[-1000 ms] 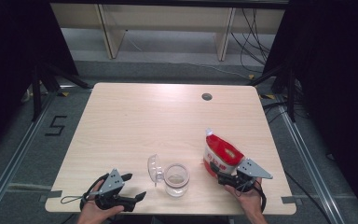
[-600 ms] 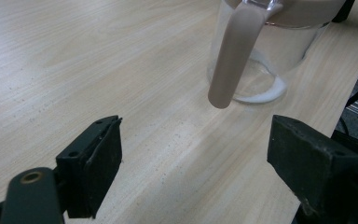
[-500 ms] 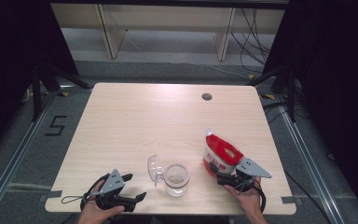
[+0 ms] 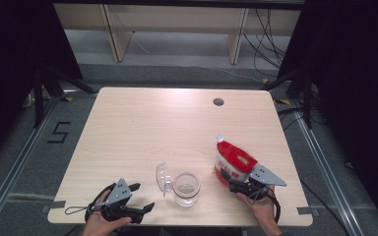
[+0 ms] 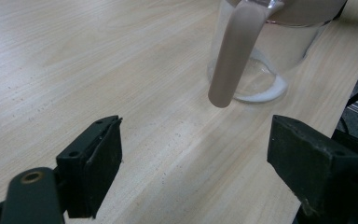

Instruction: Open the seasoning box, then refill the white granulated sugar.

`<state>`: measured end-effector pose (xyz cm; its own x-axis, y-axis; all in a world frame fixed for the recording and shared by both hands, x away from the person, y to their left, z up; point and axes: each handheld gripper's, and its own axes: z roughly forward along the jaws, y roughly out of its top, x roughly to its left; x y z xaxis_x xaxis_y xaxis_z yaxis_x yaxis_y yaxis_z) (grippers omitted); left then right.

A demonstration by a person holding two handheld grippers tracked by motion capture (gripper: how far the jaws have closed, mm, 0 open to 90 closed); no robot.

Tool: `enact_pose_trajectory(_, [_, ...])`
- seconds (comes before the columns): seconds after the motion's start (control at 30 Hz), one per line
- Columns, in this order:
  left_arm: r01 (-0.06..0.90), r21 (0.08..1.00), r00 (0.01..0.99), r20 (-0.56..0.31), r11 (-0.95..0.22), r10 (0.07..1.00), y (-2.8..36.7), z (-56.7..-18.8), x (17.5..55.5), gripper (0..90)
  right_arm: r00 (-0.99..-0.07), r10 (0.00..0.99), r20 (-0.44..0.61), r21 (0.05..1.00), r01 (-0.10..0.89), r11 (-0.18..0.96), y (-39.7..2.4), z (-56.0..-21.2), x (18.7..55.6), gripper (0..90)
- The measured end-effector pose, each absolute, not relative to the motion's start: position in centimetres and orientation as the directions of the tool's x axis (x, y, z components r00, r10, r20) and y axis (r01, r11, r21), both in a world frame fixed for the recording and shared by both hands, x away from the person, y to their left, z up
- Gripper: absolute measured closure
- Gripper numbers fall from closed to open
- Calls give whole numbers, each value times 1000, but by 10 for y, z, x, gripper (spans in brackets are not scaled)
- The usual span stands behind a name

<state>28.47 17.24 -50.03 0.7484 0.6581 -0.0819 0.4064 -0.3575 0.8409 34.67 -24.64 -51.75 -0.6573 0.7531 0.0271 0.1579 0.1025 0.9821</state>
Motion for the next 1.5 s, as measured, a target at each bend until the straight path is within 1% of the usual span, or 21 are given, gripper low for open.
enact_pose_trajectory(0.13, [411,847,743,-97,-337,662,171,-501,285,176,-681,732,-1,981,143,134,-244,-516,344,435])
enact_pose_trajectory(0.2, [414,845,743,-99,-339,661,170,-500,285,176,-689,725,-6,980,138,140,-245,-515,343,441])
enact_pose_trajectory(0.27, [411,846,743,-95,-339,662,169,-499,285,176,-670,742,17,976,171,132,-243,-515,338,444])
enact_pose_trajectory(0.3, [390,847,760,-75,-361,645,169,-499,288,176,-678,735,5,980,151,133,-243,-516,339,445])
enact_pose_trajectory(0.47, [423,845,740,-114,-328,662,168,-500,287,176,-674,739,12,976,169,138,-242,-514,337,450])
enact_pose_trajectory(0.57, [417,838,743,-91,-353,663,170,-499,288,177,-658,753,20,978,170,122,-241,-514,336,452])
enact_pose_trajectory(0.6, [416,851,743,-116,-319,659,168,-500,287,177,-657,754,24,978,173,120,-241,-514,336,452])
enact_pose_trajectory(0.63, [413,849,747,-108,-331,656,169,-499,286,177,-690,723,27,972,187,142,-244,-513,336,453])
enact_pose_trajectory(0.67, [413,849,747,-108,-331,656,169,-499,286,177,-665,746,28,971,195,138,-242,-513,335,453])
enact_pose_trajectory(0.73, [409,838,752,-87,-360,653,170,-499,287,178,-664,747,29,971,196,136,-242,-513,335,454])
enact_pose_trajectory(0.8, [416,848,748,-113,-329,654,167,-499,286,178,-664,747,14,973,182,143,-242,-513,336,454])
enact_pose_trajectory(0.9, [409,847,752,-102,-340,652,168,-499,285,179,-658,753,2,974,172,148,-241,-513,337,455])
enact_pose_trajectory(0.97, [407,845,753,-95,-347,651,169,-499,285,179,-656,755,12,969,194,154,-241,-512,336,455])
enact_pose_trajectory(1.0, [415,846,749,-110,-334,654,168,-499,285,179,-659,751,-38,978,128,162,-242,-513,340,456])
enact_pose_trajectory(1.07, [413,845,746,-100,-340,658,169,-498,284,180,-662,749,-1,970,182,162,-241,-511,336,457])
enact_pose_trajectory(1.17, [394,850,759,-84,-351,646,170,-498,287,180,-663,749,8,972,181,149,-240,-511,336,459])
enact_pose_trajectory(1.23, [414,851,745,-113,-322,658,168,-499,286,180,-669,743,21,965,207,159,-240,-509,334,459])
enact_pose_trajectory(1.3, [407,853,747,-105,-326,656,168,-499,286,180,-677,735,-43,963,168,211,-241,-507,336,461])
enact_pose_trajectory(1.37, [398,851,756,-93,-342,648,169,-498,287,180,-687,725,-42,964,164,211,-239,-506,336,461])
enact_pose_trajectory(1.43, [407,853,749,-108,-325,654,168,-499,287,179,-681,725,-107,957,127,261,-240,-504,334,464])
enact_pose_trajectory(1.5, [402,855,750,-102,-328,653,169,-499,287,179,-671,732,-120,957,119,266,-239,-503,333,464])
